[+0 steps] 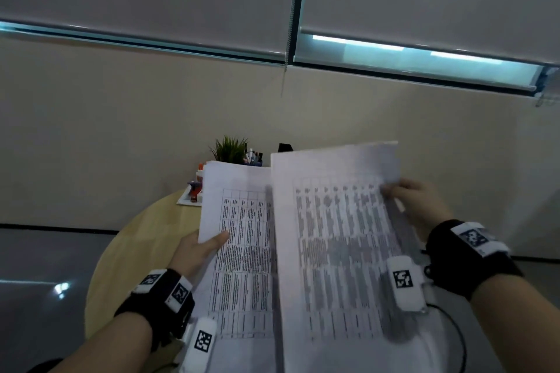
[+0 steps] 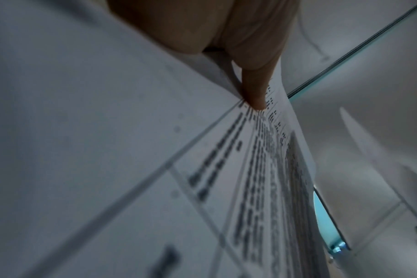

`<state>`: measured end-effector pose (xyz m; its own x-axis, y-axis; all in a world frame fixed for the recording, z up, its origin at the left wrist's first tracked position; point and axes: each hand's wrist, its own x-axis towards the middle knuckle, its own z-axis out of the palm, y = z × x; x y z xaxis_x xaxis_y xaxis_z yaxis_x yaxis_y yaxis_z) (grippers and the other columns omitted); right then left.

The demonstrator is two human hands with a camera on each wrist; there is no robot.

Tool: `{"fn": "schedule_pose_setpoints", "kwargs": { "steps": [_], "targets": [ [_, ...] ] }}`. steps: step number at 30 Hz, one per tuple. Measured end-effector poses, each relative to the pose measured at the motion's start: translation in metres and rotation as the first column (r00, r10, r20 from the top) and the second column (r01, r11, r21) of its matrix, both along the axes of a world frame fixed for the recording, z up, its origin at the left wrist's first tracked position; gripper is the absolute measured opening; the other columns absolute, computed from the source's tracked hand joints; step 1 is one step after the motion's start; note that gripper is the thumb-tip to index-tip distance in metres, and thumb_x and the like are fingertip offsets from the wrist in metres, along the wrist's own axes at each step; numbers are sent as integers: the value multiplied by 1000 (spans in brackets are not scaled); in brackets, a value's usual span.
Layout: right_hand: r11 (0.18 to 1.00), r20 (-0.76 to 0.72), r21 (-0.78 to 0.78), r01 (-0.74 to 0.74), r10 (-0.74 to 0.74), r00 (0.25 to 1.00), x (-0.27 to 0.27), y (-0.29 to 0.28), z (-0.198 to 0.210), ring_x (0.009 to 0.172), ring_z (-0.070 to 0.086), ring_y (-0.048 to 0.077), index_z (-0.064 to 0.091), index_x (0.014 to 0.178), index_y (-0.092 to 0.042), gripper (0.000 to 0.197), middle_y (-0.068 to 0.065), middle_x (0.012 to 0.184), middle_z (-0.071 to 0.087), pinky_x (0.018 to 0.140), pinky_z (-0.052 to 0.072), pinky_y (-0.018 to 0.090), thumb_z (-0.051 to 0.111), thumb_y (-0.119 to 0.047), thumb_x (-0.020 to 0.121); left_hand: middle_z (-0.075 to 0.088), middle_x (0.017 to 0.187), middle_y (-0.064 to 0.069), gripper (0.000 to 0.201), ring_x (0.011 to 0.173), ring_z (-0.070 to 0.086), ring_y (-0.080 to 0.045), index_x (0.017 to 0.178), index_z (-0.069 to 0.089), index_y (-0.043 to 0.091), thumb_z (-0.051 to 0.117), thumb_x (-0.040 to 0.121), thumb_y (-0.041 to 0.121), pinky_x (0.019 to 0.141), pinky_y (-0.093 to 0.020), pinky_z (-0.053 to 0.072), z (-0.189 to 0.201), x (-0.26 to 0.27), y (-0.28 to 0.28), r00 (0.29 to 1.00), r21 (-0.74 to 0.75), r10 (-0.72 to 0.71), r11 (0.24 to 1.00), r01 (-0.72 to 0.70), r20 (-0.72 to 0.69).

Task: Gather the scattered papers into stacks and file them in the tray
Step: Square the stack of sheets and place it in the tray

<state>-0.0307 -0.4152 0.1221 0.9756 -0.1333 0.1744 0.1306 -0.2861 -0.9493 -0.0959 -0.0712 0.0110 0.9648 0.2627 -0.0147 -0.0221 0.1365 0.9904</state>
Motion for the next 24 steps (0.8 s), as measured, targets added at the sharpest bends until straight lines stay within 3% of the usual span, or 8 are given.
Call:
{"fn": "schedule_pose_setpoints", "kwargs": {
  "steps": [1,3,5,6,9,12,17,24],
  "targets": [
    [999,-33,47,4,-2,999,-3,6,-13,83,67,33,69,84,-6,9,17,91,71,84,53,46,62,-7,88,65,94,4,28,89,60,-9,115,58,9,62,87,9,79,-22,45,3,0,-5,1000,-15,-14,1000,14,6],
    [990,-114,143,13,4,994,-5,16,-39,66,69,27,68,86,-1,9,13,77,72,63,58,34,59,-4,89,69,100,-3,24,95,63,-15,111,61,9,63,87,10,88,-29,47,6,1,-13,1000,-34,-24,999,24,2],
    [967,-183,254,26,22,983,-6,25,-65,48,65,16,64,85,-1,11,5,60,69,44,50,21,56,-2,91,70,108,-10,26,102,65,-22,115,61,6,60,89,10,94,-35,47,4,0,-19,999,-65,-35,997,35,2],
    [952,-202,306,27,37,979,-7,30,-76,47,64,15,64,88,-1,11,4,59,69,42,49,20,54,-3,93,70,110,-10,27,103,66,-23,118,60,4,57,92,11,94,-36,48,2,-1,-22,999,-65,-50,997,50,-1],
    [913,-216,407,-12,109,970,-8,39,-98,69,67,21,62,108,-5,18,7,84,72,59,51,28,48,-7,97,73,102,-5,23,93,70,-19,109,65,12,48,97,22,81,-35,53,-1,-4,-28,992,-53,-119,992,117,-36],
    [873,-241,487,-33,170,956,-12,47,-110,69,67,15,58,114,-2,22,3,77,71,60,53,28,41,-10,101,75,91,-3,20,80,71,-17,101,65,16,52,95,30,66,-29,53,-2,-5,-28,984,-21,-162,987,160,-76],
    [841,-295,541,-5,195,935,-15,51,-130,108,63,34,55,125,-5,29,11,115,69,95,49,51,45,-15,100,70,67,1,22,51,63,-4,105,63,7,54,94,22,43,-13,43,3,-1,-28,971,66,-215,973,222,-106],
    [823,-289,568,-9,209,934,-17,55,-139,96,67,36,53,121,-1,33,18,112,69,77,57,43,61,-7,90,71,83,-14,30,65,68,-21,113,61,2,56,92,23,52,-26,51,3,-3,-28,952,-50,-275,961,271,-133]
  ]
}}
